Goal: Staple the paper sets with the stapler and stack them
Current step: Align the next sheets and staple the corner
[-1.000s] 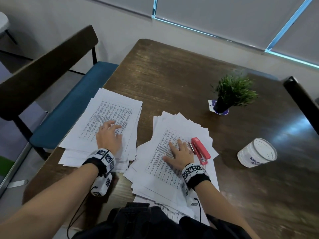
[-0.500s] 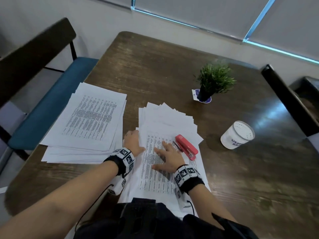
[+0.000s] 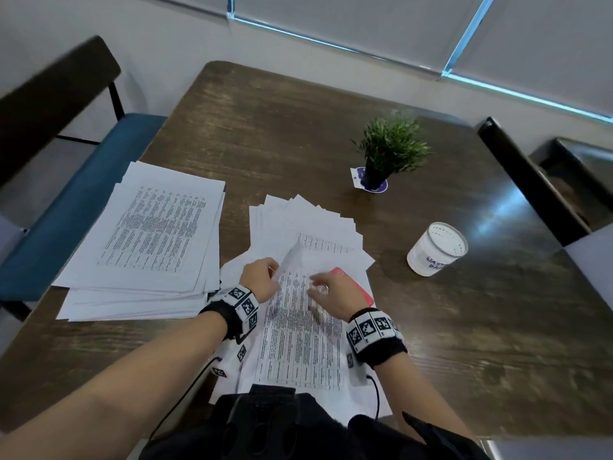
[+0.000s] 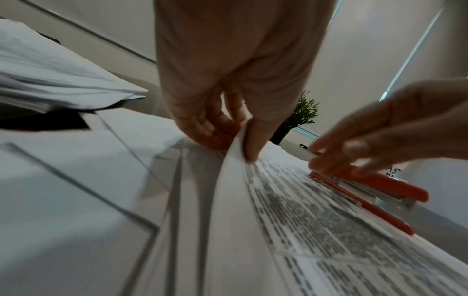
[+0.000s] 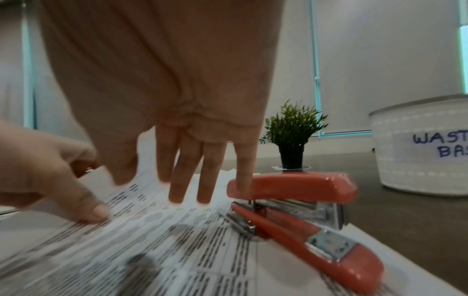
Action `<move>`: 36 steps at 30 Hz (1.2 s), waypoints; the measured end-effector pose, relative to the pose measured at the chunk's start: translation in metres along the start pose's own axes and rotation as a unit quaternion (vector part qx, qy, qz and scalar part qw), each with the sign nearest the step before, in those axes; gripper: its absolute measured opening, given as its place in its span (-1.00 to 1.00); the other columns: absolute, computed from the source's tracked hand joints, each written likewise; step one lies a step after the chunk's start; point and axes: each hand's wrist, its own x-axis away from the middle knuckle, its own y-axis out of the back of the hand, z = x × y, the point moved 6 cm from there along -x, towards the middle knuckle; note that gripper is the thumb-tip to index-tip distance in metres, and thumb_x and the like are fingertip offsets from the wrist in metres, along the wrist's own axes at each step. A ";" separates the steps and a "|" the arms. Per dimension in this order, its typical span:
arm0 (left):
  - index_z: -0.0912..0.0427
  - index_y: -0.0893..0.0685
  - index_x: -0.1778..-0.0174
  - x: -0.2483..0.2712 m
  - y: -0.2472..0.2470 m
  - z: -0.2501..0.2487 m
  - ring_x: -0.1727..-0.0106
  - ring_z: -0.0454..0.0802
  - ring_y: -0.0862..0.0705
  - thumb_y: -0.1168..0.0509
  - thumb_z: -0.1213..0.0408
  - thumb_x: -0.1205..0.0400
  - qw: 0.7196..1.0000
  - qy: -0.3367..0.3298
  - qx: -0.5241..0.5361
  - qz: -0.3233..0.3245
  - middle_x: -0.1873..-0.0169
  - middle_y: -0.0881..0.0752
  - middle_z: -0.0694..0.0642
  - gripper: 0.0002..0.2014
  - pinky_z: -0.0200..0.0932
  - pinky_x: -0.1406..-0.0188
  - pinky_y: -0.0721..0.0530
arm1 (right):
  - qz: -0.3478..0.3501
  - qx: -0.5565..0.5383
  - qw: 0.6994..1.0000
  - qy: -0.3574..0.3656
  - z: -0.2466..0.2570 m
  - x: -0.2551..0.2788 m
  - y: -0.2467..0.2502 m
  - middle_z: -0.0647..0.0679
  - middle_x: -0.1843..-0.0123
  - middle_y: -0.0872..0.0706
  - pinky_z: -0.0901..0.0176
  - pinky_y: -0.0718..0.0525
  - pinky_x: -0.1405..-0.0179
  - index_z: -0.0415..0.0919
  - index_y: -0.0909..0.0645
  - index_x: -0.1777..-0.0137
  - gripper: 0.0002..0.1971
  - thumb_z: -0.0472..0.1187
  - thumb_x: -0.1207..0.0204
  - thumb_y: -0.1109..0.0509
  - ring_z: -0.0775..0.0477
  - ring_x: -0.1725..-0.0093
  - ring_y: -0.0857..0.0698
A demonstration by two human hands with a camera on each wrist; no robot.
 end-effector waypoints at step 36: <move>0.00 -0.10 -0.68 -0.008 -0.061 -0.043 -0.67 0.14 -0.10 -0.22 -0.45 -0.47 0.919 -0.158 -0.340 0.120 -0.71 -0.02 -0.01 -0.03 0.25 -0.56 -0.20 | -0.064 0.039 0.978 -0.195 -0.050 -0.046 -0.011 -0.27 -0.23 -0.62 -0.05 -0.54 0.01 -0.26 -0.38 -0.32 -0.67 -0.06 -0.70 -0.19 -0.35 -0.18 -0.64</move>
